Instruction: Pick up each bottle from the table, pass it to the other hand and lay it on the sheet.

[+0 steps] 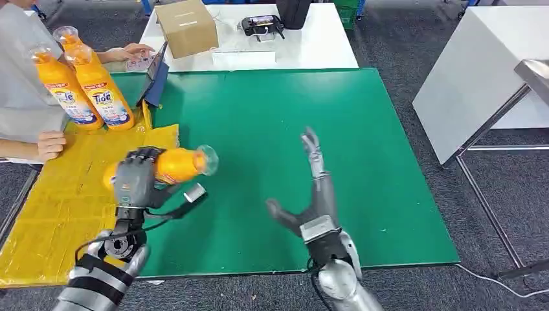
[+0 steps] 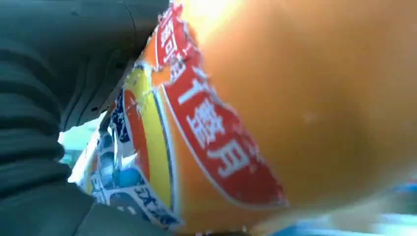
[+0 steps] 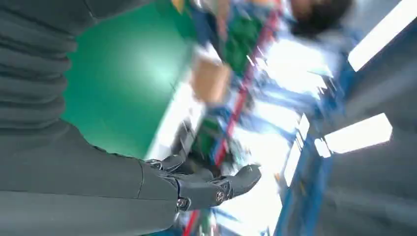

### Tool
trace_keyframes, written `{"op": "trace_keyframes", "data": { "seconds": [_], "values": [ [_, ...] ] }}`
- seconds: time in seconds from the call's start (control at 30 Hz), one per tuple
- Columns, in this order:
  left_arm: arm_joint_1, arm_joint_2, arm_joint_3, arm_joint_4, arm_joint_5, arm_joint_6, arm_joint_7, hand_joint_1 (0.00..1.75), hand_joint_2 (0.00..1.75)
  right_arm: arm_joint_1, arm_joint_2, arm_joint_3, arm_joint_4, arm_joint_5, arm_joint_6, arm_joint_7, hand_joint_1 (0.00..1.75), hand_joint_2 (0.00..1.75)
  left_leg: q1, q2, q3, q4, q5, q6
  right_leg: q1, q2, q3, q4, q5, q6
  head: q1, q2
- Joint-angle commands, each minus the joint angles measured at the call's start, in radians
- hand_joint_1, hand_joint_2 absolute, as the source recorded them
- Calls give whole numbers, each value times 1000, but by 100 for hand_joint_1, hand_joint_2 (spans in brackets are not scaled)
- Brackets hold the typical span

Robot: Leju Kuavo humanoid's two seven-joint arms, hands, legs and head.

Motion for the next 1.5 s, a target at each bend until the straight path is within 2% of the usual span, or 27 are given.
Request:
{"op": "trace_keyframes", "data": {
  "seconds": [0.03,0.1,0.2,0.37,0.4,0.43,0.47,0.5,0.53,0.6,0.63,0.73,0.9,0.97,1.07,1.1,1.13,1.17,1.2,1.23,1.27,1.3,1.37,1.4,1.43,1.47,1.5],
  "values": [
    [-292,122,-454,715,54,-87,-85,175,175,42,-64,-102,-226,-38,-50,-56,0,175,2,-6,8,-1,-2,-2,1,1,8,0,-4,-2,1,0],
    [-292,115,-439,751,54,-87,-100,175,175,45,-67,-101,-237,-39,-56,-59,0,175,2,-4,6,-1,0,-2,0,2,6,0,-4,-1,2,0],
    [-278,91,-346,796,69,-100,-156,175,175,40,-76,-93,-237,-47,-59,-66,0,175,3,2,4,1,-2,-2,2,7,4,1,-3,-1,1,0],
    [-234,46,-149,805,179,-72,-261,175,175,25,-87,-79,-208,-35,-64,-59,0,175,2,-2,6,-1,-1,-3,1,6,8,0,-4,-1,1,0],
    [-234,46,-149,805,179,-72,-261,12,175,25,-87,-79,-208,-35,-64,-59,0,175,1,-2,7,-1,-1,-3,0,6,8,0,-4,-1,1,0],
    [-221,44,-123,789,154,-9,-220,0,175,26,-93,-74,-202,-31,-60,-55,0,175,1,-1,6,-1,-1,-3,0,5,7,1,-4,0,1,0],
    [-209,39,-77,771,168,54,-214,0,175,28,-94,-73,-200,-27,-62,-53,0,175,2,-2,10,-1,-2,-4,1,8,11,0,-4,0,1,0],
    [-192,40,-41,718,172,66,-210,0,0,32,-95,-72,-198,-23,-63,-51,0,175,1,-1,9,-1,-2,-4,0,7,9,0,-4,0,1,0],
    [-115,45,90,533,128,66,-230,0,0,44,-99,-72,-195,-7,-69,-43,0,175,1,-1,8,-2,-1,-4,0,6,8,1,-3,0,1,0],
    [-103,39,125,510,113,66,-241,0,0,46,-99,-73,-194,-4,-71,-42,0,175,1,-3,8,-2,-1,-4,0,5,9,0,-4,0,1,0],
    [-45,18,229,376,121,66,-324,0,0,62,-103,-77,-190,3,-76,-42,0,175,2,-4,10,-1,-2,-4,1,6,10,0,-5,0,1,0],
    [-45,18,229,376,121,66,-324,0,0,62,-103,-77,-190,3,-76,-42,0,175,2,-5,7,-1,-1,-3,0,2,7,1,-5,1,2,0],
    [-45,18,229,376,121,66,-324,0,0,62,-103,-77,-190,3,-76,-42,0,175,3,-4,9,1,-3,-4,1,6,10,1,-7,0,1,0],
    [23,-19,340,238,132,66,-433,0,0,74,-104,-86,-190,5,-74,-32,0,175,3,-4,7,0,-2,-4,1,5,9,1,-6,0,1,0],
    [154,-148,519,-58,164,66,-624,0,0,121,-103,-109,-197,25,-75,-26,0,175,3,-6,8,0,-4,-3,1,5,11,0,-7,0,1,0],
    [203,-184,555,-219,79,66,-631,0,0,141,-102,-117,-202,37,-80,-25,0,175,2,-5,6,0,-2,-3,0,3,7,1,-6,1,1,0],
    [261,-148,505,-387,54,66,-556,0,0,167,-106,-125,-205,48,-87,-21,0,175,1,-7,3,-1,-1,-2,0,0,5,1,-5,2,1,0],
    [292,-140,525,-491,54,66,-568,0,0,185,-109,-130,-205,55,-90,-18,0,175,2,-7,4,1,-3,-2,1,1,6,1,-7,1,2,0],
    [307,-145,562,-556,54,66,-612,0,0,195,-111,-133,-204,57,-91,-16,0,0,3,-7,5,2,-5,-3,1,3,8,1,-8,1,1,0],
    [335,-227,595,-639,54,66,-676,0,0,219,-114,-142,-204,69,-99,-13,0,0,3,-3,1,2,-3,-3,2,4,3,1,-5,1,1,0],
    [344,-250,581,-648,54,66,-675,0,0,230,-114,-146,-203,75,-101,-11,0,0,3,-3,1,2,-3,-3,1,4,3,2,-5,1,2,0],
    [364,-315,590,-641,163,66,-754,0,0,248,-110,-154,-208,83,-100,-10,0,0,2,-5,2,1,-3,-2,1,2,4,1,-6,2,2,0],
    [390,-412,653,-549,377,66,-1015,0,0,270,-102,-163,-217,94,-90,1,0,0,1,-4,3,0,-4,-3,0,4,3,0,-6,2,1,0],
    [390,-412,653,-549,377,66,-1015,0,175,270,-102,-163,-217,94,-90,1,0,0,-1,-4,4,-1,-5,-3,-2,3,5,0,-6,2,0,0],
    [412,-443,647,-508,426,66,-1090,0,175,278,-100,-169,-218,98,-84,3,0,0,0,-5,7,-1,-7,-3,-2,4,8,0,-8,2,1,0],
    [464,-367,495,-459,533,59,-1043,0,175,297,-99,-174,-231,101,-71,16,0,0,0,-4,5,0,-7,-3,-1,5,7,0,-8,3,1,0],
    [523,-266,301,-525,960,-249,-996,0,175,322,-95,-192,-235,105,-53,42,0,0,-1,-4,6,-2,-6,-3,-2,4,7,-1,-8,4,1,0]
  ]
}}
